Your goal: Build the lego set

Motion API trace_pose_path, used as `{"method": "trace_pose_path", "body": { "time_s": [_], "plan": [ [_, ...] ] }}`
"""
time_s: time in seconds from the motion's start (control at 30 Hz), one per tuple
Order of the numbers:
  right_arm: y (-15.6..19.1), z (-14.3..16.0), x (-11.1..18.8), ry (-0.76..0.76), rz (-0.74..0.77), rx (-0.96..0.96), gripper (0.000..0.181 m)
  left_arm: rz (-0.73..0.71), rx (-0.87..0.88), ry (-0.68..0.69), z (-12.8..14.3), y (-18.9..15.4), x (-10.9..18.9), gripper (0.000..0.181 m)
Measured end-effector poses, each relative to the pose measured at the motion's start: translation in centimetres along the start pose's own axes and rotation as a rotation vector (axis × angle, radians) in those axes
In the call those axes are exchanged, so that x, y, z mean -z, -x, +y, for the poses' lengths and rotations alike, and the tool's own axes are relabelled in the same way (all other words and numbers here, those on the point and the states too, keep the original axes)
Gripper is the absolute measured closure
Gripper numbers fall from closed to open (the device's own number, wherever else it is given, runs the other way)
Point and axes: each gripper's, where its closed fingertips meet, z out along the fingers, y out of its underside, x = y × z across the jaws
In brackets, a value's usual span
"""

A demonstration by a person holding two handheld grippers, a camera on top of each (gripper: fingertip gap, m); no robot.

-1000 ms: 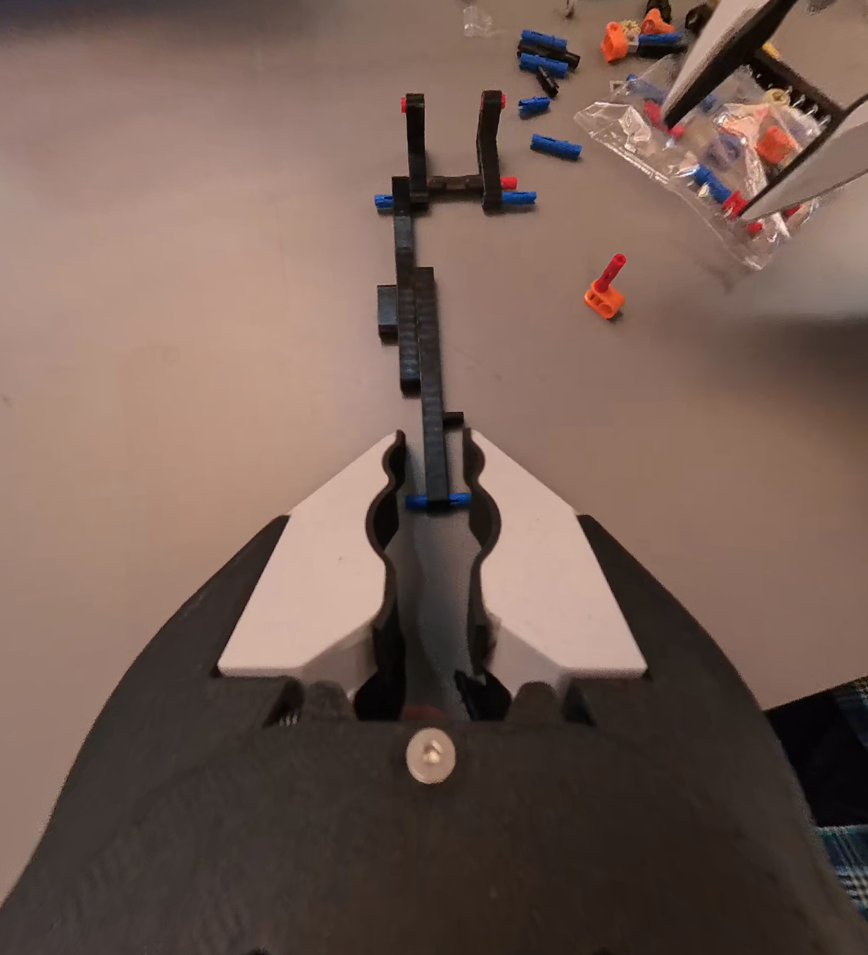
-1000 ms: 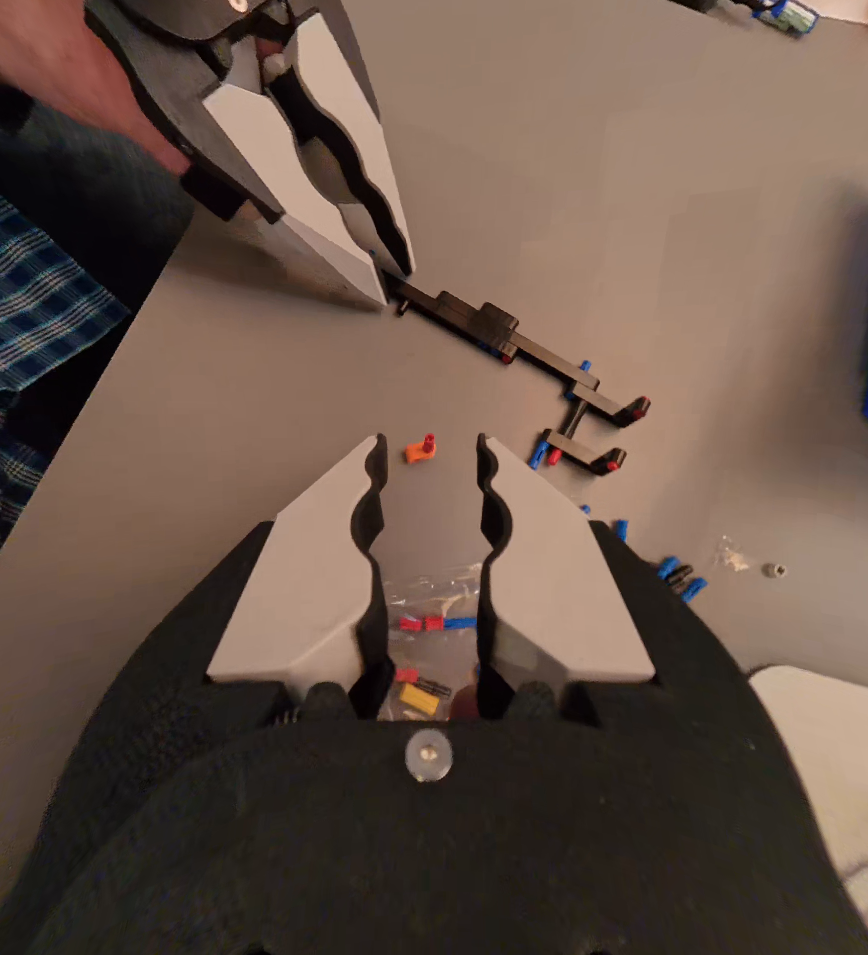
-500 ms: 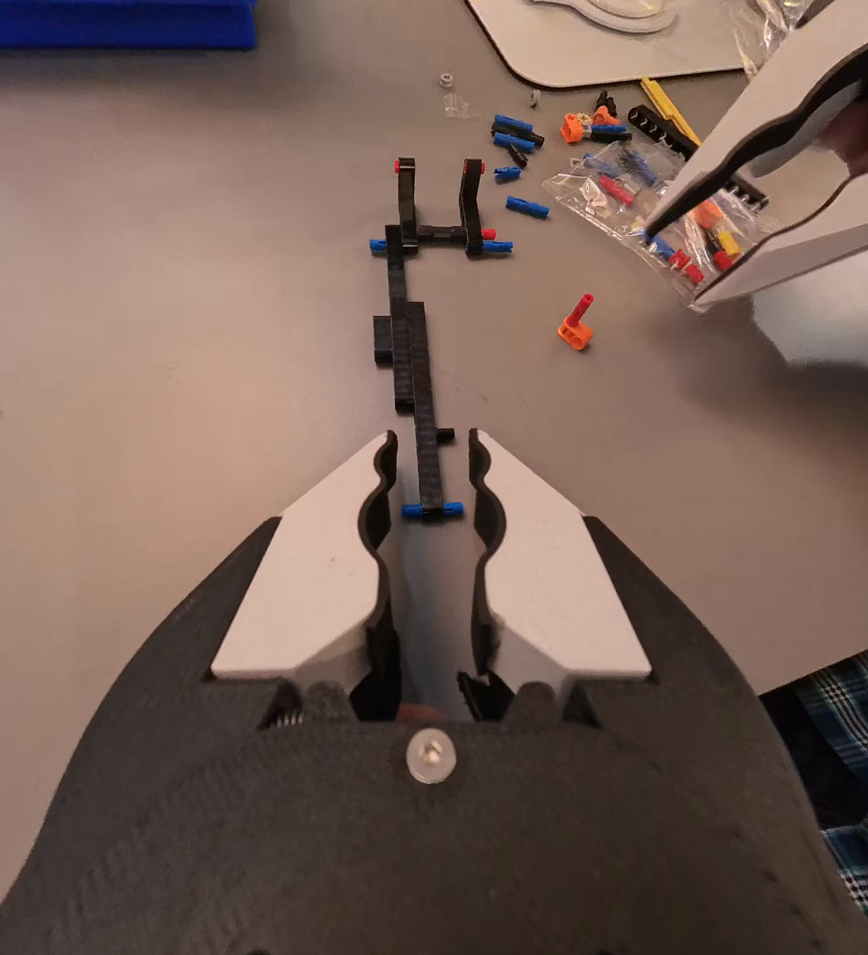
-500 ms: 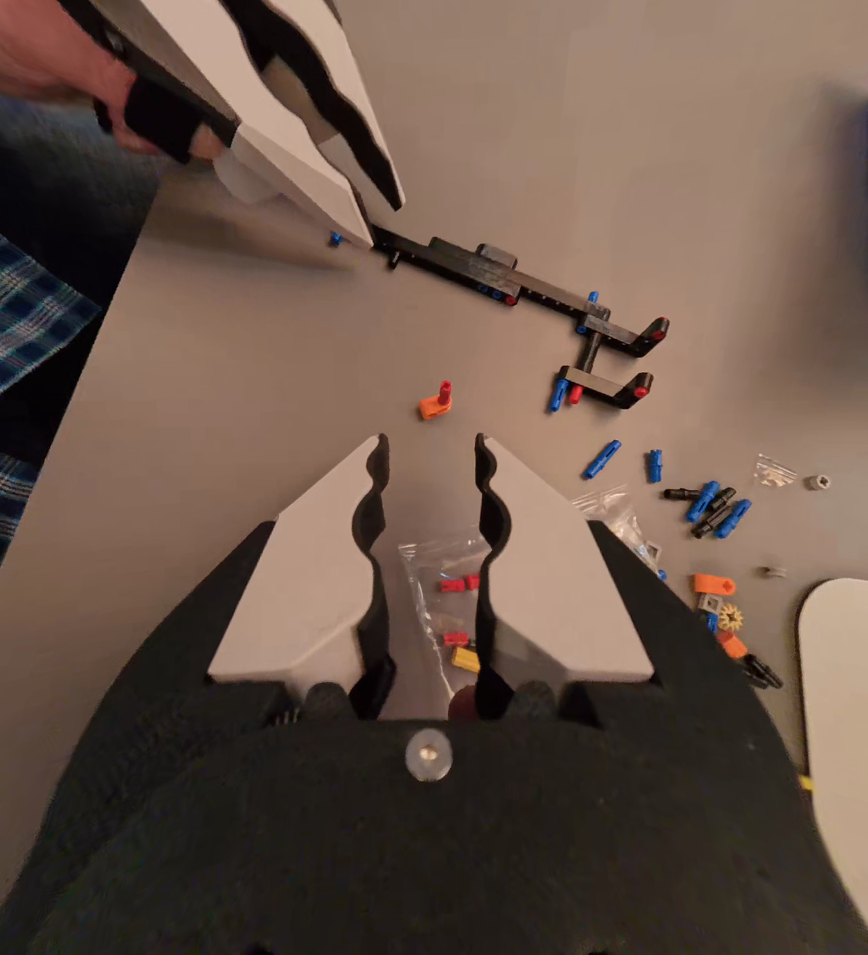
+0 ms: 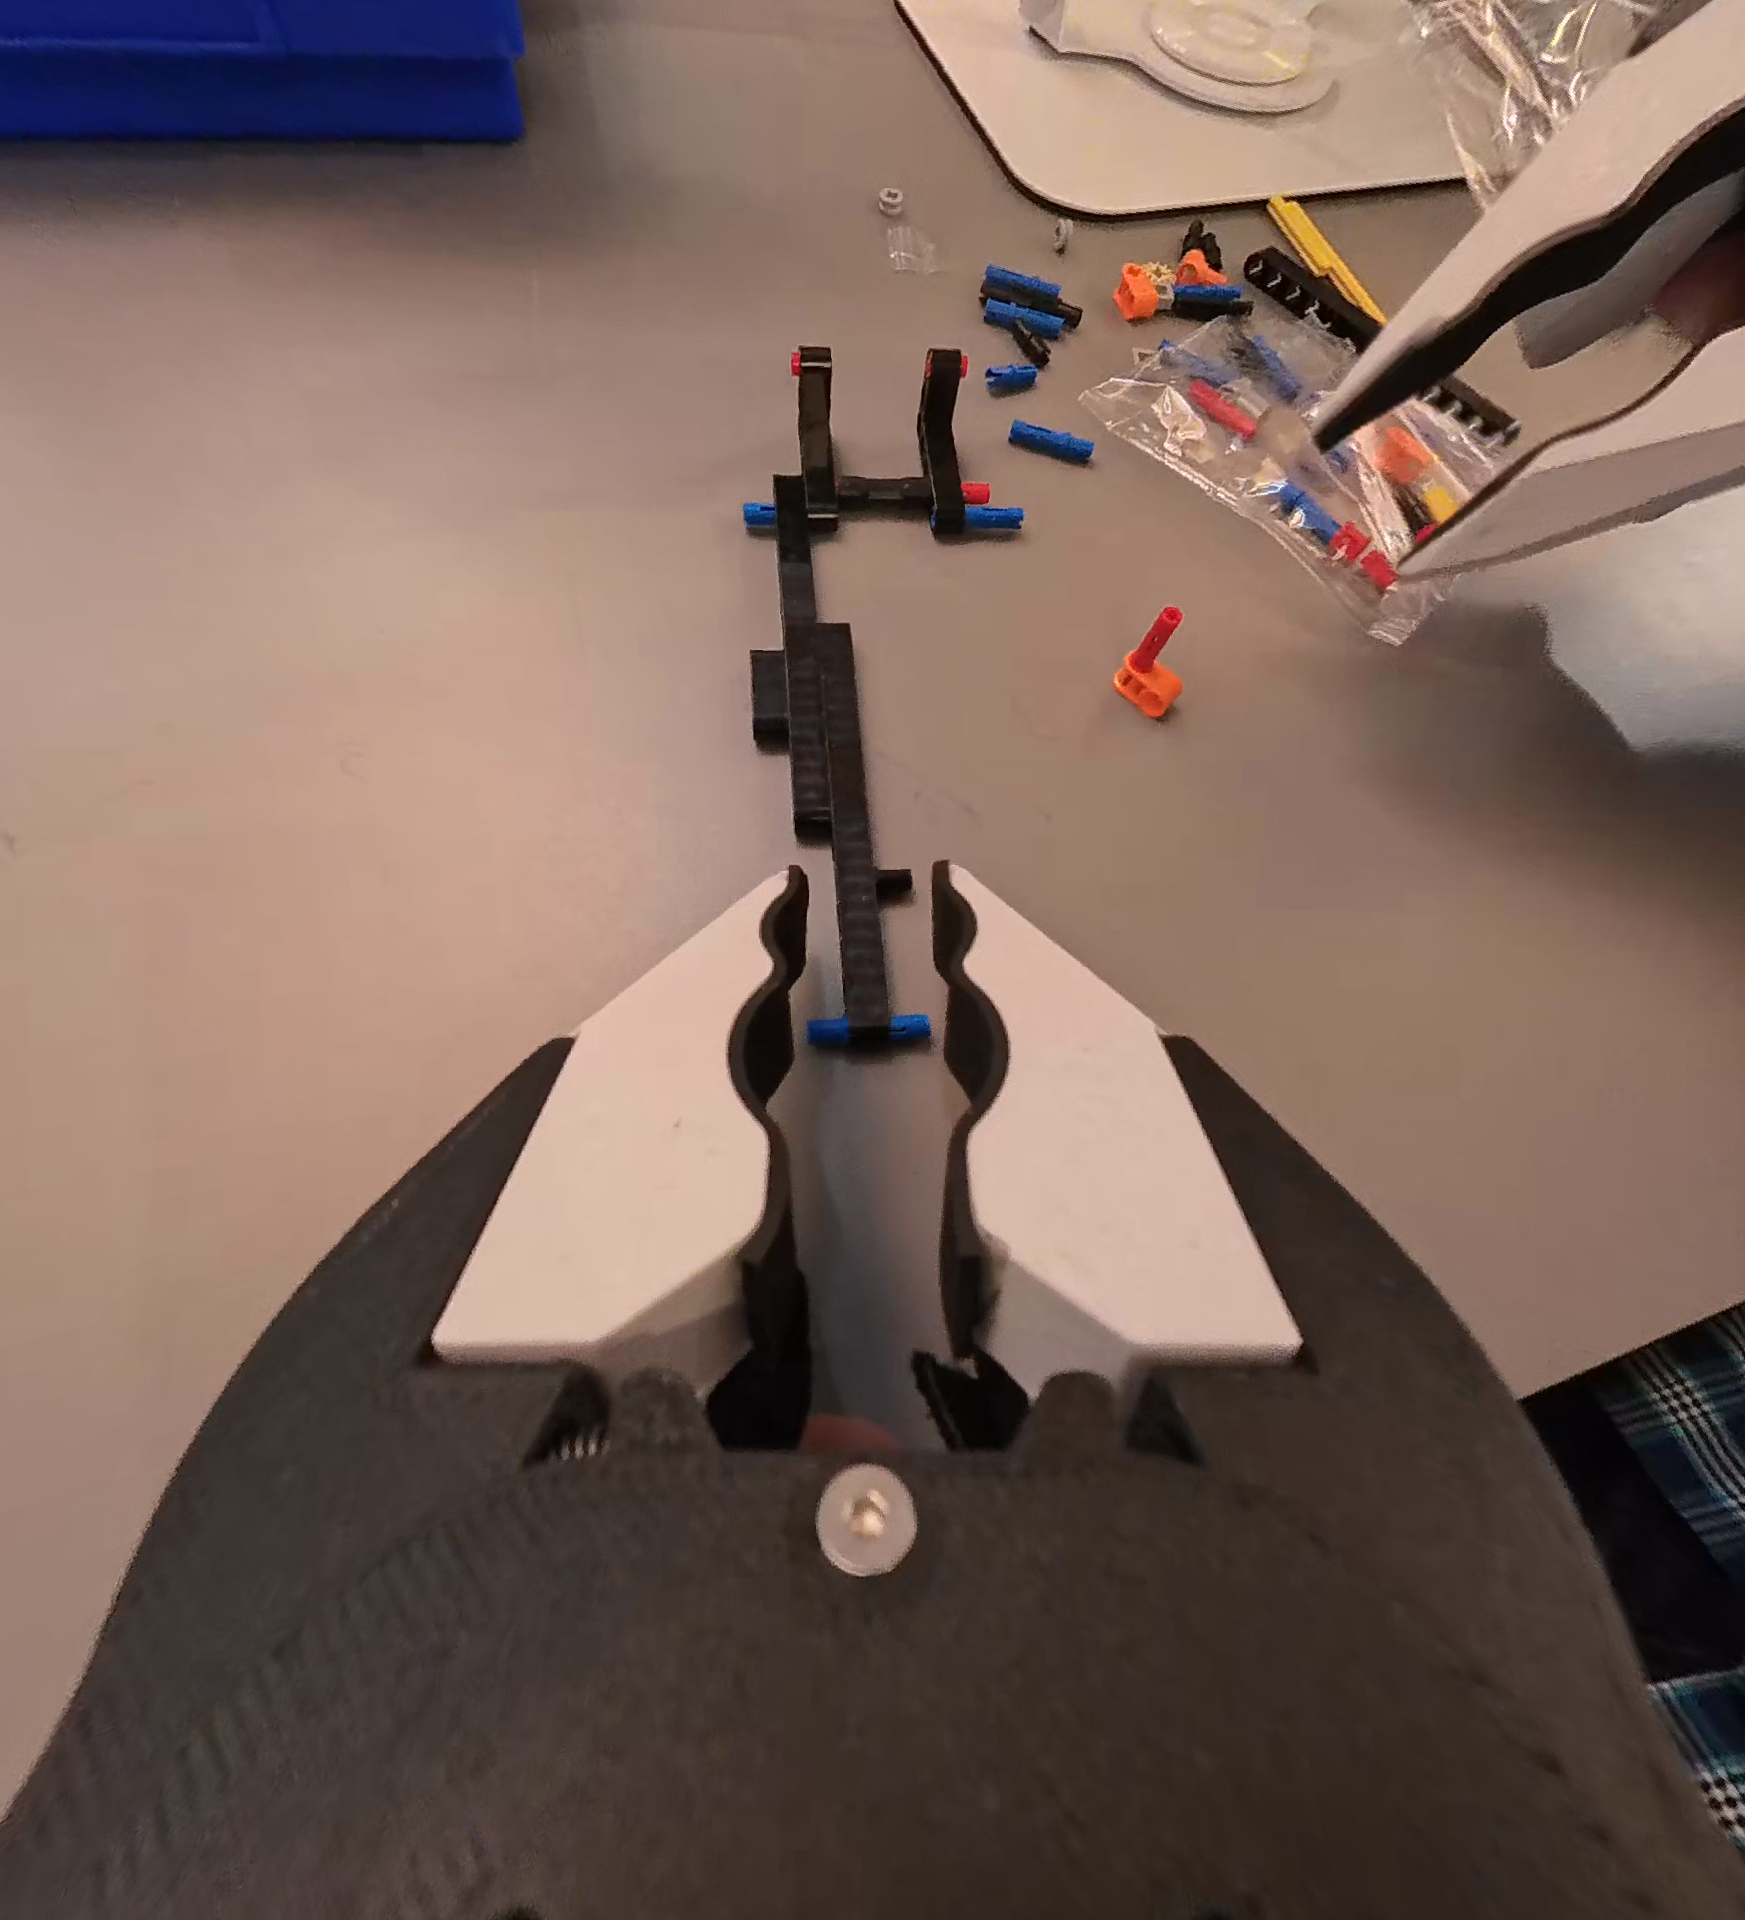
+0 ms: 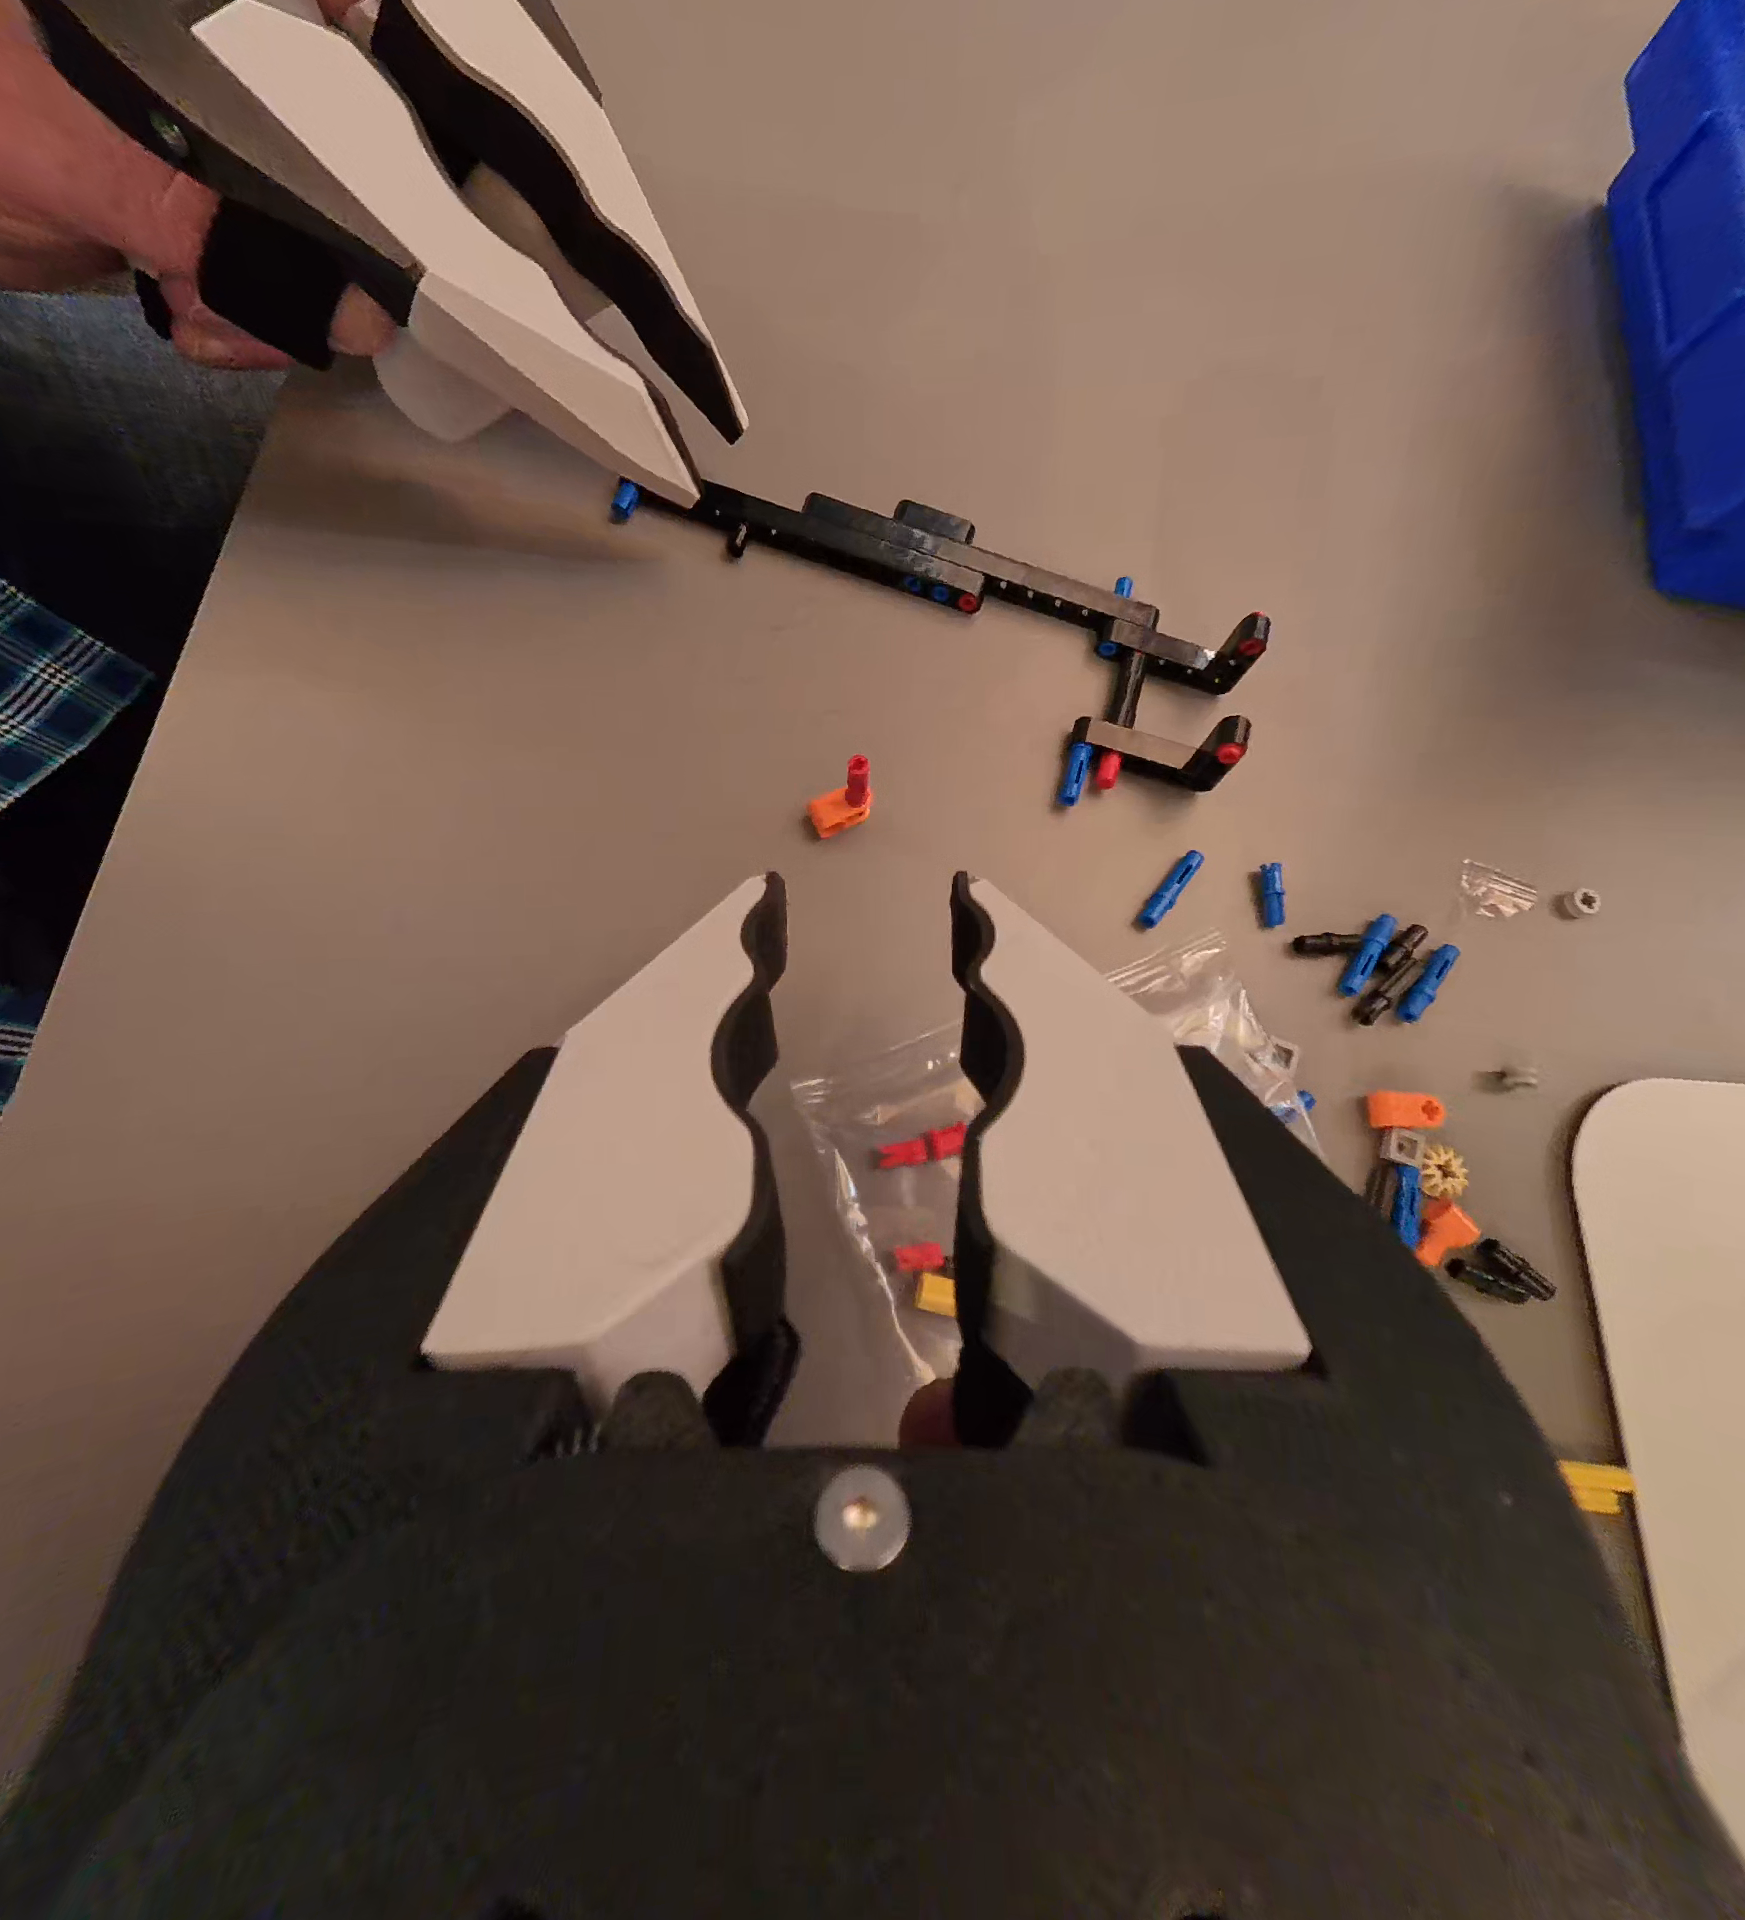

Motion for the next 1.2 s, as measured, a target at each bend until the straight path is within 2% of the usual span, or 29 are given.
{"method": "trace_pose_path", "body": {
  "time_s": [0.5,1.2],
  "plan": [
    [0.9,1.3,-0.8,0.020,0.010,-0.001,0.154,0.000,0.001,0.005,0.0,0.0,-0.1,0.163],
    [0.9,1.4,-0.9,0.023,0.019,-0.004,0.158,0.001,0.002,-0.001,0.0,0.0,0.0,0.163]
  ]
}}
